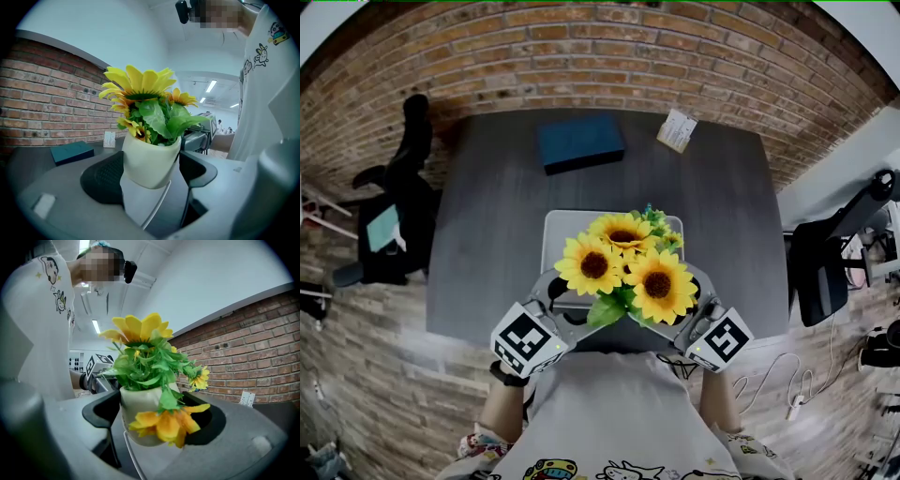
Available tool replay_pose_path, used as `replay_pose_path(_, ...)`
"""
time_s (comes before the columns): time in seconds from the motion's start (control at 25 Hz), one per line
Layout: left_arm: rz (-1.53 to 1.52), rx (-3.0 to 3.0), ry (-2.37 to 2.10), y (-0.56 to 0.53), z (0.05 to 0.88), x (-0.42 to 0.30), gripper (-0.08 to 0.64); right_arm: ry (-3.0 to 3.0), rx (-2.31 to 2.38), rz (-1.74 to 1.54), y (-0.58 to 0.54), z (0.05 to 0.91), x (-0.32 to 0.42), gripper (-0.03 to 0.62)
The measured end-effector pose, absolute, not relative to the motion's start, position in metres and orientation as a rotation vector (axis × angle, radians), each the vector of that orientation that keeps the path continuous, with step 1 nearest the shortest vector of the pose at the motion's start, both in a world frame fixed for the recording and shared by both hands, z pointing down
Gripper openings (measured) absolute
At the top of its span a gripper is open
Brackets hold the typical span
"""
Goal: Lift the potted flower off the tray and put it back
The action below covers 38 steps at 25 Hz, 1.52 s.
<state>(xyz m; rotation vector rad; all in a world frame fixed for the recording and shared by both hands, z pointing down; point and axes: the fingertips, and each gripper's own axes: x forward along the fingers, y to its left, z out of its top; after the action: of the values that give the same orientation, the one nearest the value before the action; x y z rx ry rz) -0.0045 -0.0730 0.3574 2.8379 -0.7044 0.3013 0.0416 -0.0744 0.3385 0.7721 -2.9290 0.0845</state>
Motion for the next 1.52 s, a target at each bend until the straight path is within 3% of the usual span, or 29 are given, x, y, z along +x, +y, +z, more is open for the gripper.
replay_pose_path(0.92, 0.333, 2.802, -0.712, -0.088, 0.367, -0.011, 0.39, -2.922, 0.734, 0.079, -0.091, 0.345, 0.034, 0.416)
replay_pose_path(1.52, 0.441, 2.696, -0.697, -0.124, 0.443, -0.026, 0.39, -2.9, 0.681, 0.23, -0.131, 0.42, 0.019, 0.414)
